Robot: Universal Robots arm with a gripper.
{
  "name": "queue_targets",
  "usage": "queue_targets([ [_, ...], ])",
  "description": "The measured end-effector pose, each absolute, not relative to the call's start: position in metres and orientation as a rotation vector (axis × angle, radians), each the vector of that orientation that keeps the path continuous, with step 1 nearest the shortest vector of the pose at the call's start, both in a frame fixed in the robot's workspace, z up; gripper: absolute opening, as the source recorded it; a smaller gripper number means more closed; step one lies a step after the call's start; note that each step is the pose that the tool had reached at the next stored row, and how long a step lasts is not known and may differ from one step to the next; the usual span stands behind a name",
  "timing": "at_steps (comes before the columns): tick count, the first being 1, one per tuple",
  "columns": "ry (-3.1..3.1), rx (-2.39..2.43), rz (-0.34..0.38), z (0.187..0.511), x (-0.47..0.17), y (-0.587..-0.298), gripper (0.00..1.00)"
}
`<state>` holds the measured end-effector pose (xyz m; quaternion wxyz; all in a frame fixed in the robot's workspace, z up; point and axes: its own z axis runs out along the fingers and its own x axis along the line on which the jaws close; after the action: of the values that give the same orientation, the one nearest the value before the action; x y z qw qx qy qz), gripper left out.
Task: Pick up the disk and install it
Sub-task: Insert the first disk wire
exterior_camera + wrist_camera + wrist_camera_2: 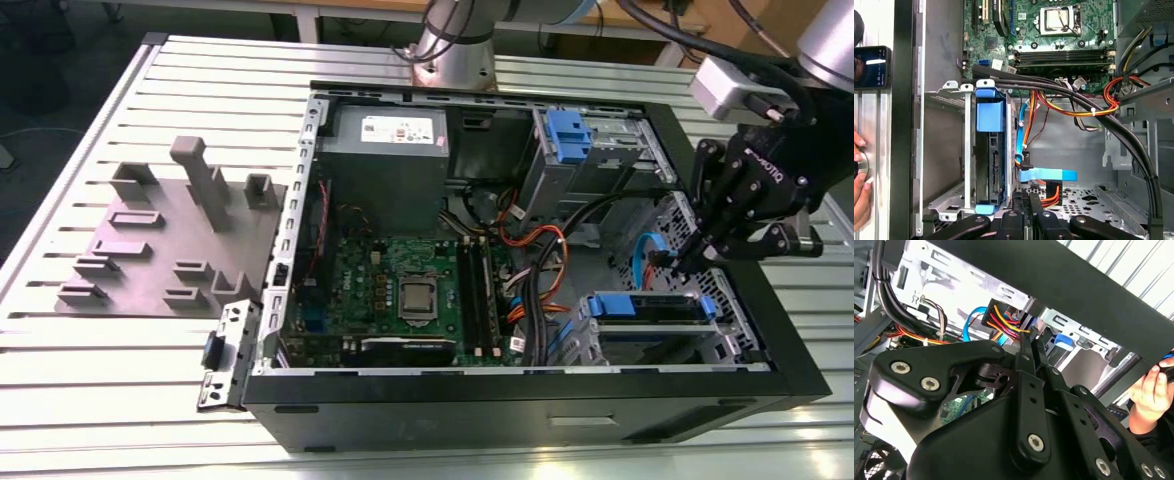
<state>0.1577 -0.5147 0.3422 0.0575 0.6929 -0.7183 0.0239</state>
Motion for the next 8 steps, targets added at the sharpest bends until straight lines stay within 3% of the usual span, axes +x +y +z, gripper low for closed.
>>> queue_targets([
  [8, -2.186, 2.116, 0.099, 0.3419, 0.1517, -0.5252, 0.16],
])
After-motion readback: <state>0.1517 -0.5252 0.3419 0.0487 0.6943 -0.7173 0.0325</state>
